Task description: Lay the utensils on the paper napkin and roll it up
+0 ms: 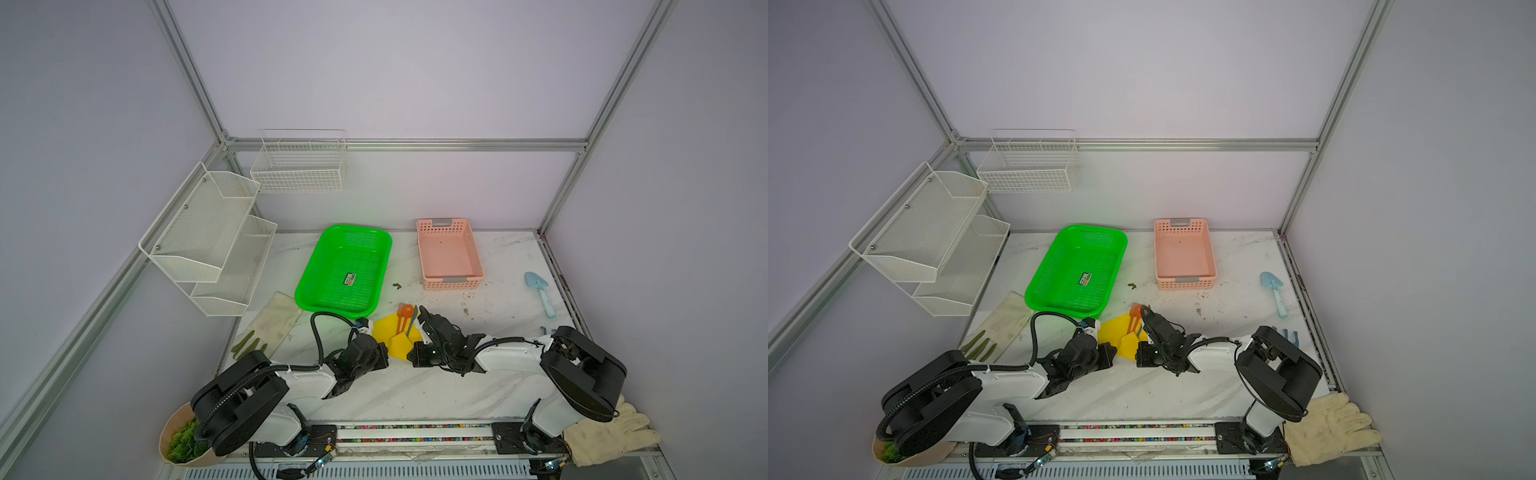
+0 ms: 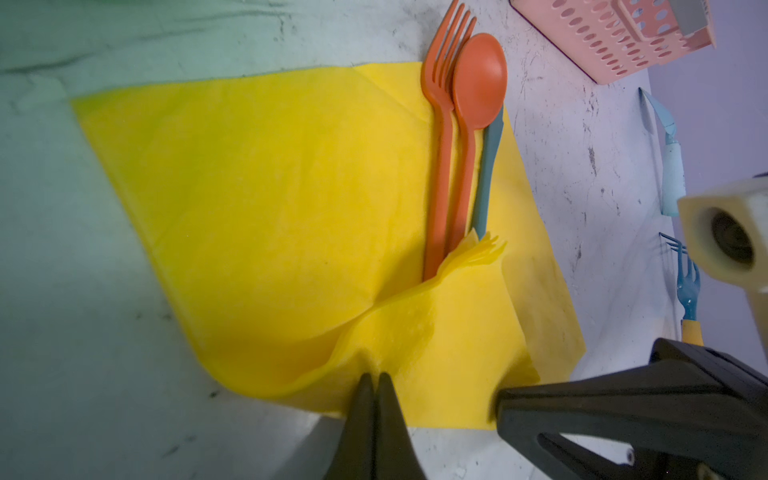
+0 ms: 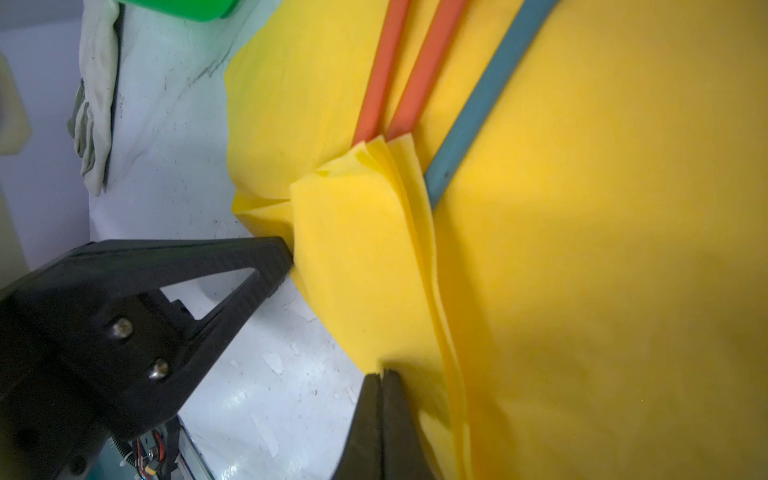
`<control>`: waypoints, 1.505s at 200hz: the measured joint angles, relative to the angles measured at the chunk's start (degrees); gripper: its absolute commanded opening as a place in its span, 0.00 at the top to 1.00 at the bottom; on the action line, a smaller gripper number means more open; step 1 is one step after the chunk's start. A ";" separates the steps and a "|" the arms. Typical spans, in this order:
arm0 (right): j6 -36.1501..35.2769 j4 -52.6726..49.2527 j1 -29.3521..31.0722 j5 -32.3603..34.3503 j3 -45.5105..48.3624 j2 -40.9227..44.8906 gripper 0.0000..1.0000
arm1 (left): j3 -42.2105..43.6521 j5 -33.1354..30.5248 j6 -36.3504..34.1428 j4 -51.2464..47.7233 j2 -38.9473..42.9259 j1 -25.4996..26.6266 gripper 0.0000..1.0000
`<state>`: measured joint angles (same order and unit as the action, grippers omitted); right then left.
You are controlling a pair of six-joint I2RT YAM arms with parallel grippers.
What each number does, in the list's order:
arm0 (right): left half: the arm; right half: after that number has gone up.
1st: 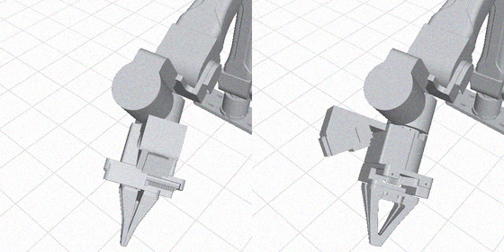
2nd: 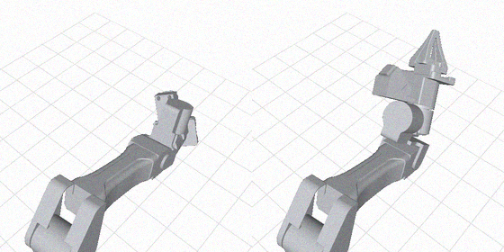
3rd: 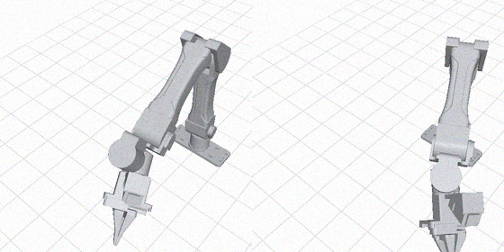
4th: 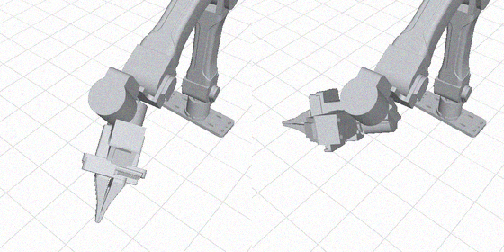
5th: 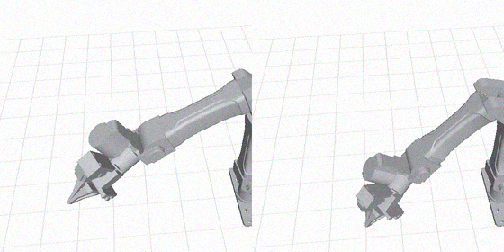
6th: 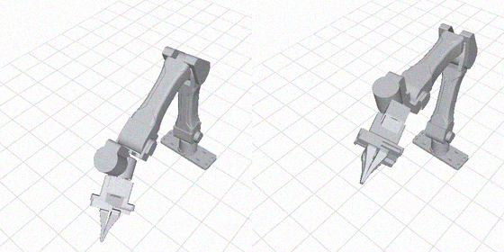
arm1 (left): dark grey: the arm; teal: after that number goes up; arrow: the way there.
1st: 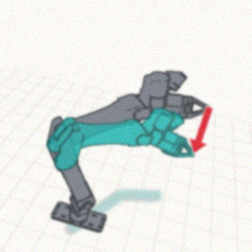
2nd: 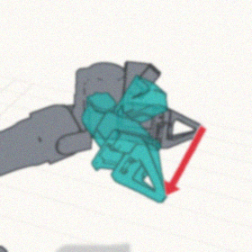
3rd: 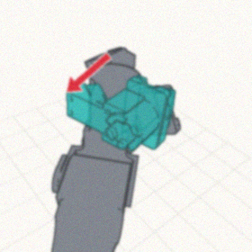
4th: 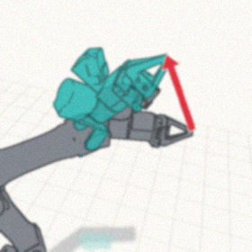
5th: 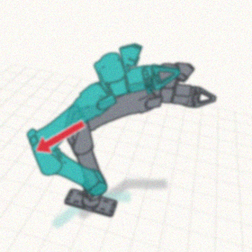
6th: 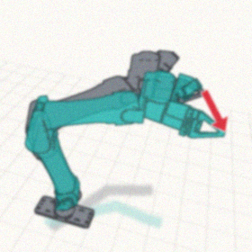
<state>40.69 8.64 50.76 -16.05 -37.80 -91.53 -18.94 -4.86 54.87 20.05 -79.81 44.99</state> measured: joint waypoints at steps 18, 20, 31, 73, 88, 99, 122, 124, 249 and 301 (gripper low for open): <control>0.24 0.52 -0.09 0.04 0.81 0.00 1.00 | 0.00 0.00 0.00 0.00 0.00 0.00 1.00; 0.26 0.68 -0.09 0.04 0.94 0.00 1.00 | 0.00 0.00 0.00 0.00 0.00 0.00 1.00; 0.44 1.42 -0.17 0.04 1.36 0.07 1.00 | 0.00 0.00 0.00 0.00 0.00 0.00 1.00; 1.27 3.85 -0.42 0.20 3.80 1.29 1.00 | 0.00 -0.02 0.00 -0.02 0.00 0.00 1.00; 1.62 4.33 -0.59 0.24 4.79 2.01 1.00 | 0.00 -0.02 0.00 -0.02 0.00 0.00 1.00; 2.10 4.70 -0.70 0.33 5.51 2.58 1.00 | 0.00 -0.02 0.00 -0.02 0.00 0.00 1.00; 2.80 5.49 -1.03 0.44 7.28 3.93 1.00 | 0.00 -0.02 -0.02 -0.04 0.00 0.00 1.00; 2.86 5.57 -1.05 0.46 7.41 4.04 1.00 | 0.00 -0.02 0.00 -0.04 0.00 0.00 1.00; 6.03 7.61 -3.43 1.18 12.90 8.76 1.00 | -0.02 0.22 -0.04 -0.09 0.00 -0.35 1.00; 5.11 0.83 -3.63 2.89 11.23 11.80 1.00 | -0.26 0.22 -0.28 -0.48 0.00 -0.35 1.00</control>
<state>45.80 9.47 47.13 -13.17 -26.57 -79.72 -19.20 -4.64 54.59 19.57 -79.81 44.64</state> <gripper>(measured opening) 0.045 0.047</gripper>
